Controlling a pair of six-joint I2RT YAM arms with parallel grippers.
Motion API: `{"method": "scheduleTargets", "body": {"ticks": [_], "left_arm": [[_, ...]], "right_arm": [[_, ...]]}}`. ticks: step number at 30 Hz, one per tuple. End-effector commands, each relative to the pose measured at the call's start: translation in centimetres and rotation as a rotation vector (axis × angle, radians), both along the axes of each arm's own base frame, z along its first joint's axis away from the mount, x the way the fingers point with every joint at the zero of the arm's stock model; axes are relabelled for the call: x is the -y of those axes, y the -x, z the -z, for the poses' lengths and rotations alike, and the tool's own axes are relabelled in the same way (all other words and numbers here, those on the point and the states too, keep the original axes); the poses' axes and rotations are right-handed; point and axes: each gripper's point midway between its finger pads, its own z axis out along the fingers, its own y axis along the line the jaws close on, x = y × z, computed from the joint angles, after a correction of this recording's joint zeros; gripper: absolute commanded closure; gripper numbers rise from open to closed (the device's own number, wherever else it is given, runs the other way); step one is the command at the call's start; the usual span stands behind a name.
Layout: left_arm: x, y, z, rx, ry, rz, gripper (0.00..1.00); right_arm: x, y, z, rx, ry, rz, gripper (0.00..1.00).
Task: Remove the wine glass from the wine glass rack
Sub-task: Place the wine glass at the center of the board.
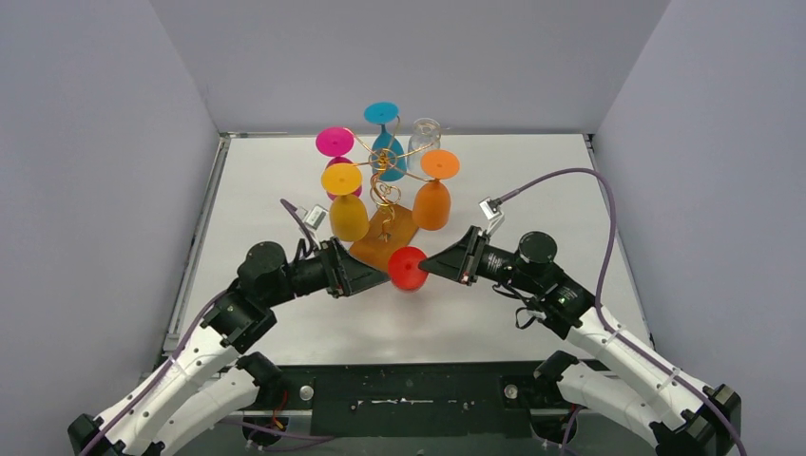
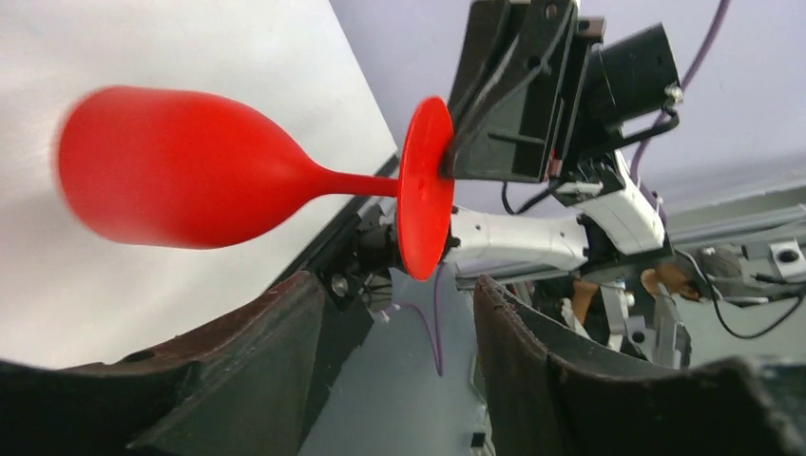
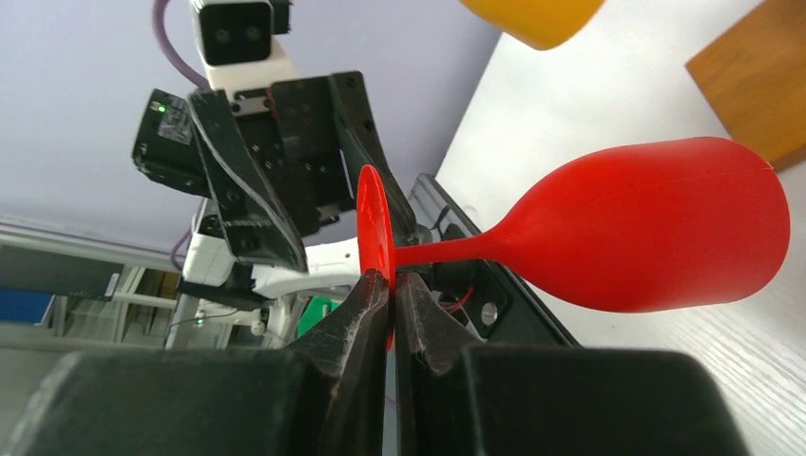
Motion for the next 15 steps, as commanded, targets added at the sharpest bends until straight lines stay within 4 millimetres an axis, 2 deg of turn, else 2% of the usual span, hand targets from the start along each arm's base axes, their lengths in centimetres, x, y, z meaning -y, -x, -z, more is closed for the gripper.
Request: {"method": "scheduleTargets", "body": {"ticks": [1, 3, 5, 8, 13, 15], "left_arm": [[2.3, 1.0, -1.6, 0.096, 0.04, 0.05, 0.45], [3.4, 1.9, -2.0, 0.114, 0.054, 0.075, 0.48], [4.2, 2.5, -2.1, 0.125, 0.067, 0.08, 0.55], [4.8, 2.7, -1.2, 0.109, 0.074, 0.067, 0.62], [4.4, 2.3, -2.4, 0.099, 0.172, 0.003, 0.67], [4.0, 1.8, -2.2, 0.101, 0.159, -0.034, 0.7]], "right_arm": [[-1.0, 1.0, -4.3, 0.084, -0.157, -0.077, 1.0], [-0.9, 1.3, -4.4, 0.095, -0.172, -0.077, 1.0], [-0.8, 1.3, -3.9, 0.09, -0.155, -0.073, 1.0], [-0.7, 1.8, -3.4, 0.078, -0.136, -0.092, 1.0], [-0.7, 2.1, -2.7, 0.082, -0.115, -0.107, 1.0], [-0.8, 2.4, -2.8, 0.088, -0.121, -0.126, 1.0]]}}
